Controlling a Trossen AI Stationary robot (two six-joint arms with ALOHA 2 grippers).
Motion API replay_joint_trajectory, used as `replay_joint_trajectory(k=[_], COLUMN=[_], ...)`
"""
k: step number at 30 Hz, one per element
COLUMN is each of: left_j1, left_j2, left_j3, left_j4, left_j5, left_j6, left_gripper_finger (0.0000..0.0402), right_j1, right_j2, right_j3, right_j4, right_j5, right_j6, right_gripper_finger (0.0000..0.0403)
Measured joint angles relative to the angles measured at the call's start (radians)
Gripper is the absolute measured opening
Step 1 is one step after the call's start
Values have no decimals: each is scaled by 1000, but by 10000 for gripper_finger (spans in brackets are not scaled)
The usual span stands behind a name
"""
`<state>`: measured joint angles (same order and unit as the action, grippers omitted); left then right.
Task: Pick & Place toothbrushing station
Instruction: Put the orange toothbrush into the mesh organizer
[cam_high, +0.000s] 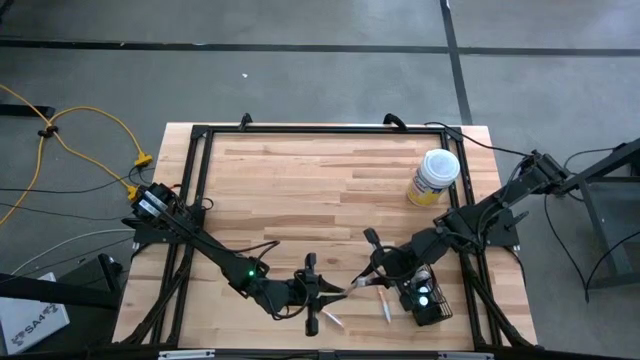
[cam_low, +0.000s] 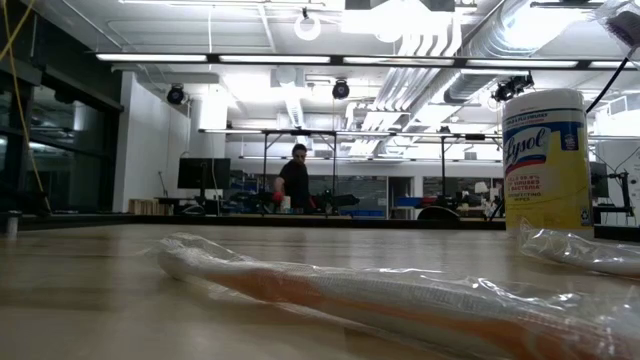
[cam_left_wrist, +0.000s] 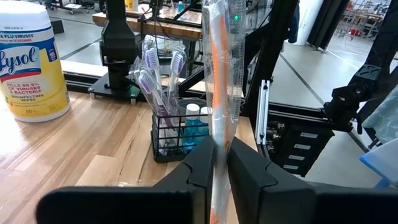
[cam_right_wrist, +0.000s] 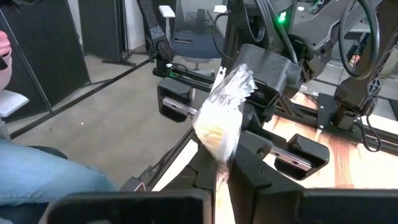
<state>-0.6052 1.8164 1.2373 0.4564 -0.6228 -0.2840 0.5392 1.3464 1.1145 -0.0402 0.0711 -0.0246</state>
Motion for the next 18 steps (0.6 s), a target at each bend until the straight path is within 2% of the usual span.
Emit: replay_joint_trajectory(k=[11, 18], left_j1=[0, 0], left_j2=[0, 0], left_j3=[0, 0], left_j4=[3, 1], left_j5=[-8, -7], left_j6=[0, 0], left_gripper_finger=[131, 152], right_j1=[2, 2], right_j2=[1, 1], right_j3=[0, 0], right_j4=[-14, -16], right_j5=[-13, -26], right_j6=[12, 24], right_gripper_finger=[10, 10])
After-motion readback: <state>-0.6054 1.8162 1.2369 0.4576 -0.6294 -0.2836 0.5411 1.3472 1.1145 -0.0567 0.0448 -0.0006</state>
